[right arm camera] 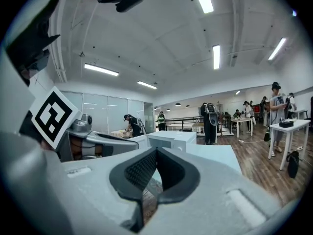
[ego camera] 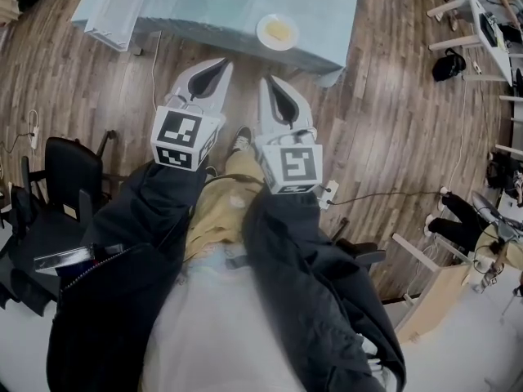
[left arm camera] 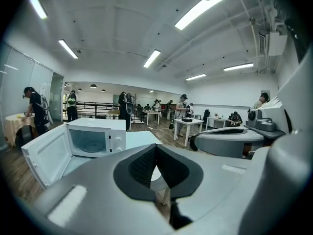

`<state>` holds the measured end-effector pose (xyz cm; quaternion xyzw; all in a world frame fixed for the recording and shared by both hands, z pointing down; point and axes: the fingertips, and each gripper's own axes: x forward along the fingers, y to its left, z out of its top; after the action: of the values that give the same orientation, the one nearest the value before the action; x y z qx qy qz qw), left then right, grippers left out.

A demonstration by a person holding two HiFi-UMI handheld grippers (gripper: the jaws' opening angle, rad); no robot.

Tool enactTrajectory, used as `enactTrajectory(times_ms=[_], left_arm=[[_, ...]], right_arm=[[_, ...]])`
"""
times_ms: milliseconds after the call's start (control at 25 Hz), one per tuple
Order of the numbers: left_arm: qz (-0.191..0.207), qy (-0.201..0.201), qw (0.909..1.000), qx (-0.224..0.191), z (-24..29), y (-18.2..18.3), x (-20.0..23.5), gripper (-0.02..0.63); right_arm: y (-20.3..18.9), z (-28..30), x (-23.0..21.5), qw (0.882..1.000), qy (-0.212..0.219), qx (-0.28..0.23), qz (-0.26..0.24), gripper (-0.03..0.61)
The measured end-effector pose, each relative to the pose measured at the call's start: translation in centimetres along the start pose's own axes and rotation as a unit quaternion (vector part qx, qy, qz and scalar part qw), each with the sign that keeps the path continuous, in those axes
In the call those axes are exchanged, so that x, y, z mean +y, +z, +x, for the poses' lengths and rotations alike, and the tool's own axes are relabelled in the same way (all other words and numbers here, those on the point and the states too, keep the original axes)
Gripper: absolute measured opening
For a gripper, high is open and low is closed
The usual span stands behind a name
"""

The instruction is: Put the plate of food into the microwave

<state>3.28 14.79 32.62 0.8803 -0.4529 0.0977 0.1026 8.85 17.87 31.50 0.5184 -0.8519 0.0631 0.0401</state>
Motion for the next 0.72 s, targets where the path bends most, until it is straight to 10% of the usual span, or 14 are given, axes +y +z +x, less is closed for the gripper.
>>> enactTrajectory(times_ms=[720], left_arm=[[-0.005, -0.052, 0.9977, 0.044, 10.1, -1.3, -5.6, 0.0]], right_arm=[[-4.5, 0.5, -9.1, 0.997, -0.009, 0.079, 0.009, -0.005]])
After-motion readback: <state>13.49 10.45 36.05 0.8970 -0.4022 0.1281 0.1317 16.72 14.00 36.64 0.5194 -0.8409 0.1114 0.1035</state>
